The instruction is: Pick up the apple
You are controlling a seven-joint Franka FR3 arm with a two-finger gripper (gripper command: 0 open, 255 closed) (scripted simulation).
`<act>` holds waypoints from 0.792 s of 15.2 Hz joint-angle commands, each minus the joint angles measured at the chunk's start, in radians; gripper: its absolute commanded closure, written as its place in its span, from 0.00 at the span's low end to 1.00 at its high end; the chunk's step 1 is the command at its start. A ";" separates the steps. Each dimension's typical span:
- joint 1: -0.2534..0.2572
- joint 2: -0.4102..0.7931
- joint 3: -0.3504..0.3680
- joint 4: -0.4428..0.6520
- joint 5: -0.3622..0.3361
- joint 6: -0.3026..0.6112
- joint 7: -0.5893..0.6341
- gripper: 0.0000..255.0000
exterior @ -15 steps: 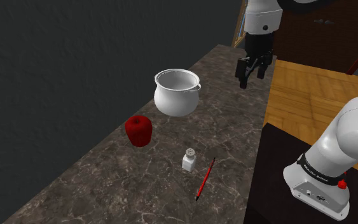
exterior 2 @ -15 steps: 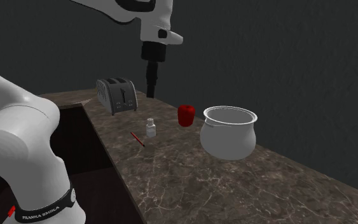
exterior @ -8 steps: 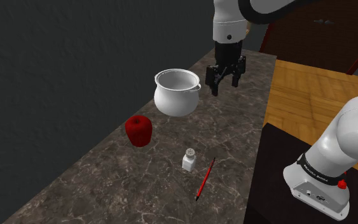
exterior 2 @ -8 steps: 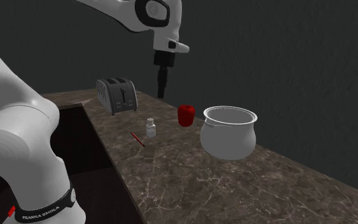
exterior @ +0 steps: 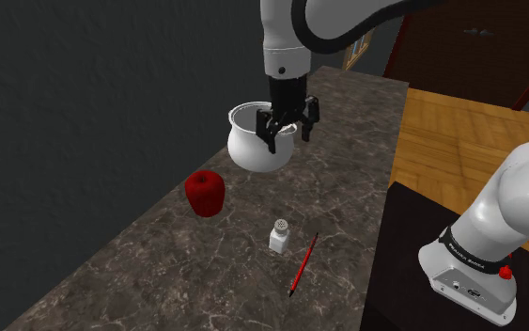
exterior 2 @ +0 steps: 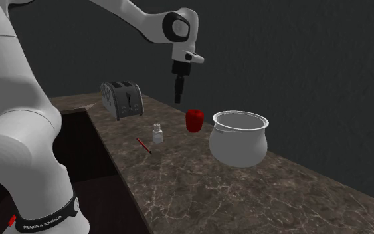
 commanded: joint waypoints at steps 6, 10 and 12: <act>0.048 0.276 0.040 0.253 -0.080 0.025 0.169 0.00; 0.101 0.444 0.040 0.437 -0.134 0.009 0.255 0.00; 0.134 0.531 0.034 0.545 -0.160 -0.010 0.291 0.00</act>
